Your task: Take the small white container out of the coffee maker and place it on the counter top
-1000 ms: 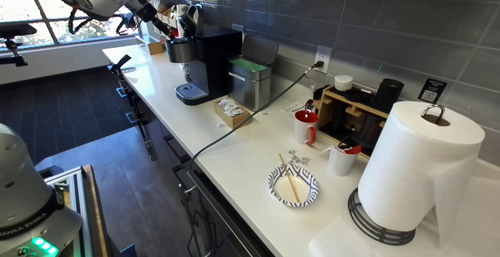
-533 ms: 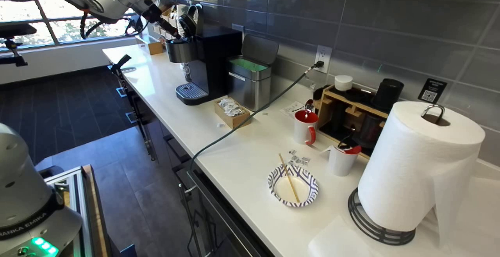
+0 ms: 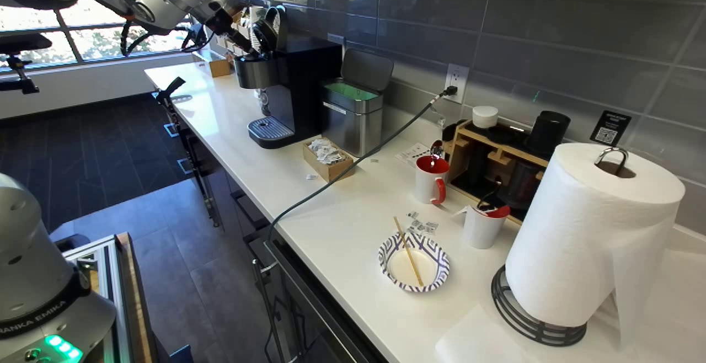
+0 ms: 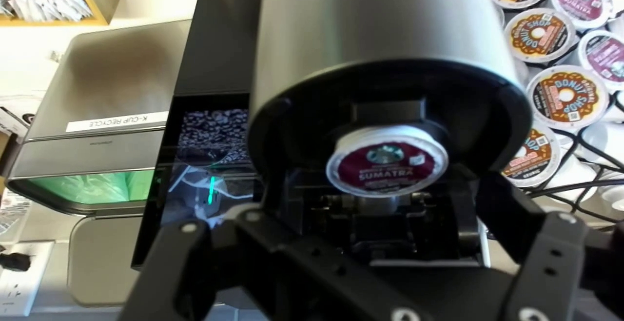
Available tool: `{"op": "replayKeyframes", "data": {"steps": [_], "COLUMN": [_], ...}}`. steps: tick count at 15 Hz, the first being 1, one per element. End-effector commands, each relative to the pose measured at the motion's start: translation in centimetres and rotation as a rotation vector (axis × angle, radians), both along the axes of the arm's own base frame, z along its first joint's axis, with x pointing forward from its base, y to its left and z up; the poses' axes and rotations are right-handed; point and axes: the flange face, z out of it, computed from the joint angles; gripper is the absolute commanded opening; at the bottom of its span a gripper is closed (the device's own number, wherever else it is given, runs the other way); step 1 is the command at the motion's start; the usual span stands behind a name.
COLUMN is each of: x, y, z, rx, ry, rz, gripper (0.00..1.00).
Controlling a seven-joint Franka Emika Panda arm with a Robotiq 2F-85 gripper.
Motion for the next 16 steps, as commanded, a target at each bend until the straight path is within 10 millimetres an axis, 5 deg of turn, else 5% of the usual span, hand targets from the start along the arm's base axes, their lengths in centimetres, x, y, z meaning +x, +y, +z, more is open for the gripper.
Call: {"op": "replayKeyframes", "data": {"steps": [1, 12, 16], "x": [0.19, 0.27, 0.39], "y": [0.25, -0.08, -0.25], "z": [0.29, 0.44, 0.92], "rx": [-0.015, 0.049, 0.052], "ry": [0.021, 0.118, 0.08], "rz": [-0.018, 0.008, 0.001], "gripper": [0.92, 0.73, 0.42]}}
